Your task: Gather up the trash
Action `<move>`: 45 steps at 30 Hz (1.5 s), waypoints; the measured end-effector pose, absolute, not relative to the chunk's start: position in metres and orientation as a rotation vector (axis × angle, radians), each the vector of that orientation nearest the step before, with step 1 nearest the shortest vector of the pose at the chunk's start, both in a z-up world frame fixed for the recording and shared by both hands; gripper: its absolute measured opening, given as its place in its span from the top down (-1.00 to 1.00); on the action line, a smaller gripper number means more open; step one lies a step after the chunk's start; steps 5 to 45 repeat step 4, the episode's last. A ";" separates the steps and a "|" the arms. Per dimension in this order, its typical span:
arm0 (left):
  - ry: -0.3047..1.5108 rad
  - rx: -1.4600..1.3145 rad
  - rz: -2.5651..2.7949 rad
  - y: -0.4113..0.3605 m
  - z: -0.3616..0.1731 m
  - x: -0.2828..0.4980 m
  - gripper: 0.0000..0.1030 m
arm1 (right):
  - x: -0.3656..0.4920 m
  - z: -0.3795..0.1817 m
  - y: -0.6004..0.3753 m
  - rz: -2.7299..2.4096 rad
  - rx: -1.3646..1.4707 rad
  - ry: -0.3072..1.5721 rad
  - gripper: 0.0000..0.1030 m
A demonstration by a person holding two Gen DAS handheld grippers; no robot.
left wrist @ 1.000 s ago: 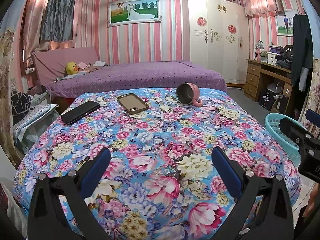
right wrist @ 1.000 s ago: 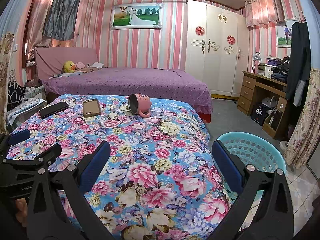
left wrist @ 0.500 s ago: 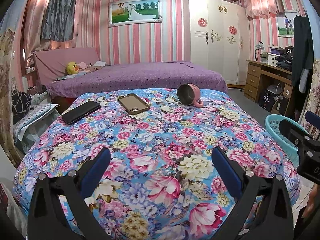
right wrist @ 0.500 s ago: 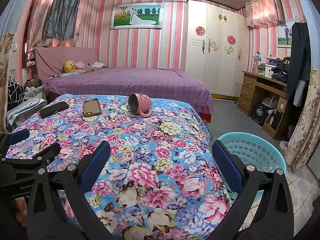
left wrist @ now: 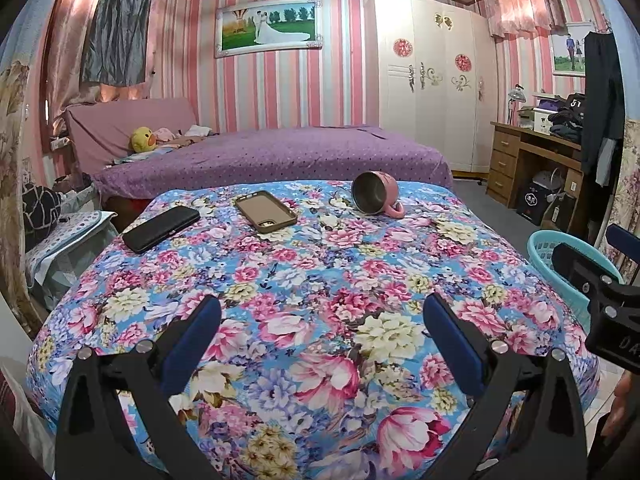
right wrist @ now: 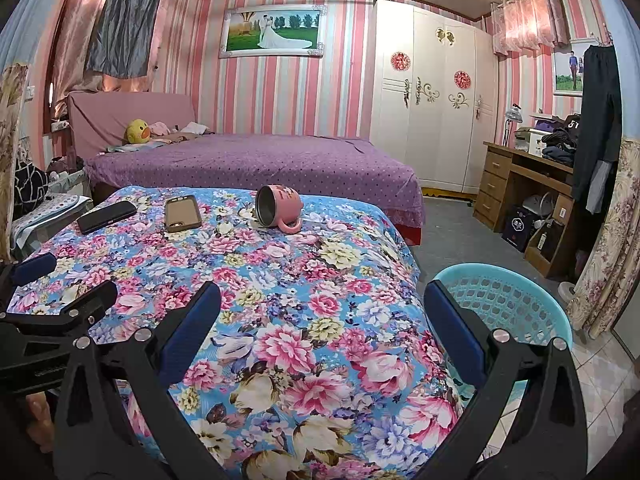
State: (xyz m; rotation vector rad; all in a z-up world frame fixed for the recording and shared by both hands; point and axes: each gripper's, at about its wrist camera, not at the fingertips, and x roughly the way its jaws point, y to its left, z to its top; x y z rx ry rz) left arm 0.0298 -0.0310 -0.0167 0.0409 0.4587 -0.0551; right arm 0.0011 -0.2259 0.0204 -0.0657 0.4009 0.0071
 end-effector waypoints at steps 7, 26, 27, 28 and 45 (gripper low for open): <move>0.458 0.040 -0.055 -0.031 -0.016 0.030 -0.91 | 0.001 0.020 -0.226 0.008 -0.066 0.400 -0.92; 0.458 0.040 -0.055 -0.031 -0.016 0.030 -0.91 | 0.001 0.020 -0.226 0.008 -0.066 0.400 -0.92; 0.458 0.040 -0.055 -0.031 -0.016 0.030 -0.91 | 0.001 0.020 -0.226 0.008 -0.066 0.400 -0.92; 0.458 0.040 -0.055 -0.031 -0.016 0.030 -0.91 | 0.001 0.020 -0.226 0.008 -0.066 0.400 -0.92; 0.458 0.040 -0.055 -0.031 -0.016 0.030 -0.91 | 0.001 0.020 -0.226 0.008 -0.066 0.400 -0.92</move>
